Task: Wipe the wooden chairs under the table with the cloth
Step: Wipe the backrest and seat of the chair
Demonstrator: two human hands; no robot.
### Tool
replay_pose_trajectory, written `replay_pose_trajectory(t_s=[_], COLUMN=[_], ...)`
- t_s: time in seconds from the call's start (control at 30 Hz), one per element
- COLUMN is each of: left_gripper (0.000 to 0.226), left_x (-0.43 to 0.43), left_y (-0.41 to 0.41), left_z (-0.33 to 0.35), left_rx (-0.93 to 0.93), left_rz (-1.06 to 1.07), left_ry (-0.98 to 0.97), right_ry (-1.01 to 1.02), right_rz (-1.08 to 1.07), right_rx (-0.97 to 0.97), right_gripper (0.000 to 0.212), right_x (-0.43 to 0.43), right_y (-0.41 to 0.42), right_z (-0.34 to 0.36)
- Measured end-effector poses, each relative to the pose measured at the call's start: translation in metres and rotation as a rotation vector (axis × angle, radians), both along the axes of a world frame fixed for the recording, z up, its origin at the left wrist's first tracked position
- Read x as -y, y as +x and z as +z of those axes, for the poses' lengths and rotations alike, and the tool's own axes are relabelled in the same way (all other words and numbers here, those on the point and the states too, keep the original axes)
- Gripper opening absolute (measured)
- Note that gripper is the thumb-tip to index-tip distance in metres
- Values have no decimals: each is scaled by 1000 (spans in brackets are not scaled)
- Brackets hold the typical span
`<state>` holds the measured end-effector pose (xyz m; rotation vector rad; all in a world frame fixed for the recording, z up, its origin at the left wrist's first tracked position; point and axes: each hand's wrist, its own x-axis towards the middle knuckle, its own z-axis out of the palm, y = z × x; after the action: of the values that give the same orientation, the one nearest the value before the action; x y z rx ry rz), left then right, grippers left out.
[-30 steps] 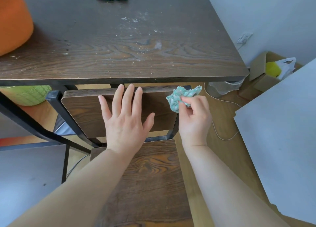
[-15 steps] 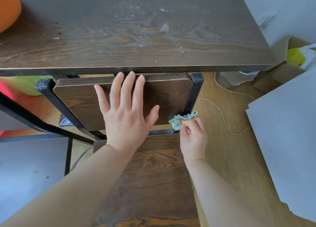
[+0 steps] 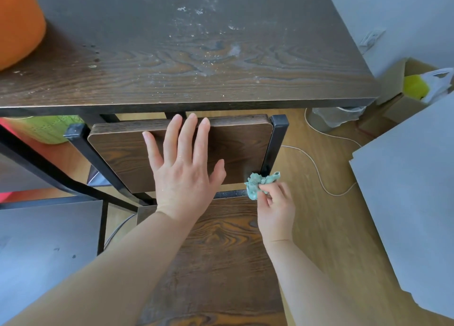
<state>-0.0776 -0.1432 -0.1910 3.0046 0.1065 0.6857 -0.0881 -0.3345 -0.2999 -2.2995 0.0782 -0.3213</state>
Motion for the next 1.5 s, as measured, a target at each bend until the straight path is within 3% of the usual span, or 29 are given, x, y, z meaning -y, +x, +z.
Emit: replay_pose_trajectory(t_s=[0.27,0.43,0.6,0.97,1.1,1.23,1.5], left_gripper=[72,74,74,68,62,62,71], left_x=[-2,-2,-4,-3,-2,-1,-2], left_y=[-4,-5,-4,3,-15,-48,-77], left_z=[10,10,7,-9,-34,-82,-145], left_rx=[-101,-120,-108,32,123,-35,-362], left_rz=[-18,-23,-26,-34,-225,-351,-216], left_ry=[-4,18,11,-40,-123,-160,-145], right_ry=[196,37,-69,-4,-12,5,67], right_rz=[7,-7,32,-38,-40,-81,-205], right_rx=[218,348,273,121,101,1,-143], right_gripper=[22,17,11,8,8,8,7], right_x=[-5,-12,-3,-2,2,-1,-16], right_y=[25,54,43,18,14,11,14], right_z=[105,132,87,-11,-36,-59,-99])
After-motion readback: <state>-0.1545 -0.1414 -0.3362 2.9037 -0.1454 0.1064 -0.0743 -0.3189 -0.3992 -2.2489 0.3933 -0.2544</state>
